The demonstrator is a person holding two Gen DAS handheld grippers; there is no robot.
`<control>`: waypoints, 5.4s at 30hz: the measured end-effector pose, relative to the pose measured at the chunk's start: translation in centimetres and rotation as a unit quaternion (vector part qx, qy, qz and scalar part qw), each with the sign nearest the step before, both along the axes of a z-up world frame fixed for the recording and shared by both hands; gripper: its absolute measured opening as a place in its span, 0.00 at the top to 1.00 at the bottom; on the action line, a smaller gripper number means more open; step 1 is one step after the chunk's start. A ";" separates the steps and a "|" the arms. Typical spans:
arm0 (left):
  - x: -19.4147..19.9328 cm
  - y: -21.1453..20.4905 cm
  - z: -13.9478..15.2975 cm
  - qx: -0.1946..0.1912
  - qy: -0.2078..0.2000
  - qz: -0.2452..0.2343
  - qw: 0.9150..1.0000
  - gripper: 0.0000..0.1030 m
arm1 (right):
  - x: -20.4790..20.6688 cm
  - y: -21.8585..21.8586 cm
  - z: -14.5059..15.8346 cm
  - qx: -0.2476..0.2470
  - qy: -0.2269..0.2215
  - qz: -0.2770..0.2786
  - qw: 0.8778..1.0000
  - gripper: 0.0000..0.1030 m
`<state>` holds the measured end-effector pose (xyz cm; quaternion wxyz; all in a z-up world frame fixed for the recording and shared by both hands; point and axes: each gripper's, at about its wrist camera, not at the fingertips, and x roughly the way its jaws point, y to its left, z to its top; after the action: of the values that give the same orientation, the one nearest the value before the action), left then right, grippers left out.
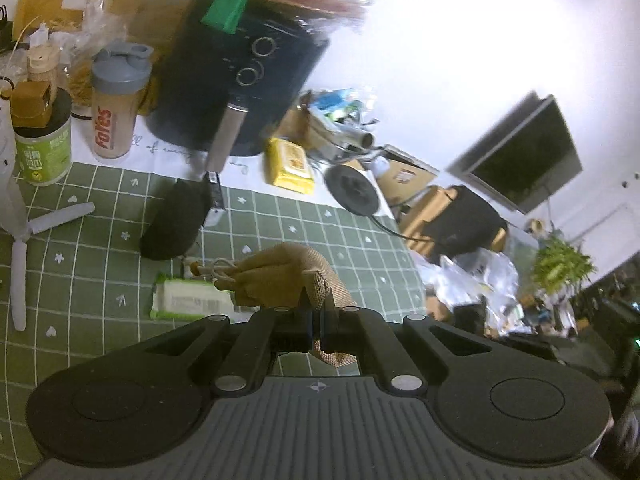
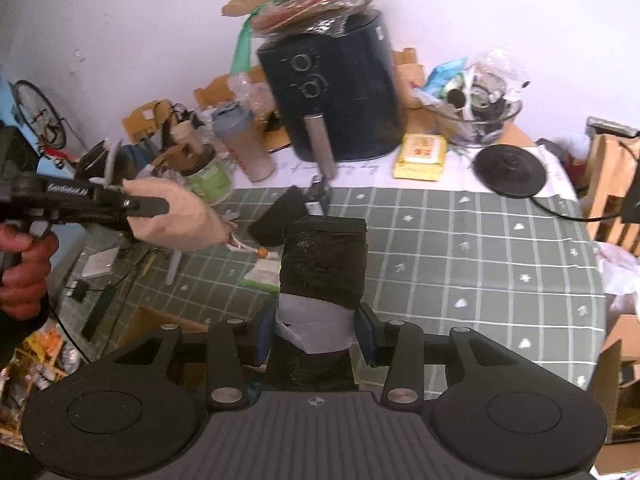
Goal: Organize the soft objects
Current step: 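Grasp the tan drawstring pouch with the left tool while the right tool holds the roll, then lower the pouch and roll into the box and open both tools, then reach the left tool to the green-and-white wipes pack and close on it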
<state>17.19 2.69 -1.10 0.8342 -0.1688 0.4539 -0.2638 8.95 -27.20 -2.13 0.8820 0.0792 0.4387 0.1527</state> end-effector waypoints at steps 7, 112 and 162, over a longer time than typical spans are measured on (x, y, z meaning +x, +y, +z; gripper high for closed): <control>-5.3 -0.1 1.4 0.026 -0.038 -0.026 0.999 0.97 | -0.5 1.2 -0.7 0.011 0.009 0.027 1.000 0.56; -9.1 -1.9 -3.6 0.260 -0.063 0.044 0.962 0.25 | -0.8 -0.6 -4.3 -0.111 0.043 -0.032 0.992 0.00; 8.7 -4.5 -15.6 0.289 -0.111 -0.344 0.886 0.26 | 4.8 -0.2 -7.4 -0.055 0.096 -0.091 0.990 0.00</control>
<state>25.87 -1.78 -16.67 0.7478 0.2772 0.4441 -0.4084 13.75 -27.43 -9.51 0.8489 0.0848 0.5201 0.0396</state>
